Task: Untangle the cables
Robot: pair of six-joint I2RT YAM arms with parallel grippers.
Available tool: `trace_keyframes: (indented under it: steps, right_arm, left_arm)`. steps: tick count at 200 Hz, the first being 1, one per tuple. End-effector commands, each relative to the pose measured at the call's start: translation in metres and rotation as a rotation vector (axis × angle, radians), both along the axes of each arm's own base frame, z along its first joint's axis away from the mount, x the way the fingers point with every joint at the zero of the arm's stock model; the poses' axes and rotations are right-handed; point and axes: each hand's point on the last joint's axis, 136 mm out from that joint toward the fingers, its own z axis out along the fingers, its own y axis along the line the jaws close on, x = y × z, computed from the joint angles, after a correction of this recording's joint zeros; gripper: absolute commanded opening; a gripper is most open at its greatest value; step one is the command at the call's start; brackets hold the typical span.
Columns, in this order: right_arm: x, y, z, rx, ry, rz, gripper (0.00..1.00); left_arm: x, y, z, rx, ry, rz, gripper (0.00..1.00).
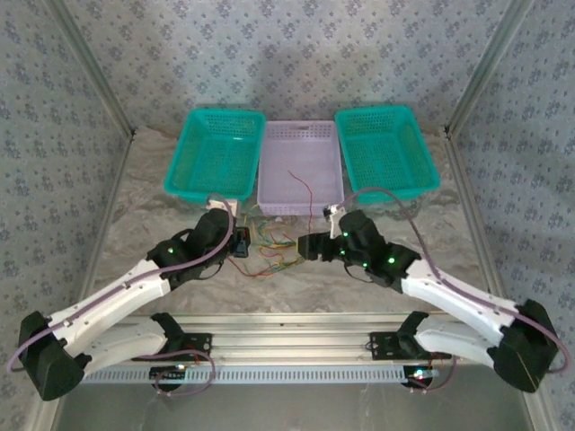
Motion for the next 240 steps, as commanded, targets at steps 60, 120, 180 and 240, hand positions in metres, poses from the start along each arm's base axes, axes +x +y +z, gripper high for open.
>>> trace_keyframes:
  steps: [60,120,180,240]
  right_arm:
    - [0.006,0.062,-0.013,-0.038,0.097,0.219,0.57]
    - [0.026,0.101,-0.050,-0.134,0.138,0.256,0.53]
    - [0.036,0.110,-0.096,-0.219,0.182,0.253,0.54]
    - [0.046,0.111,-0.123,-0.269,0.195,0.214,0.35]
  left_arm:
    - [-0.013,-0.014,0.014,0.055,-0.109,-0.192,0.00]
    - [-0.018,-0.019,0.017,0.014,-0.141,-0.211,0.00]
    - [-0.018,-0.020,0.024,0.010,-0.164,-0.215,0.00]
    - [-0.019,-0.022,0.029,-0.013,-0.171,-0.222,0.00]
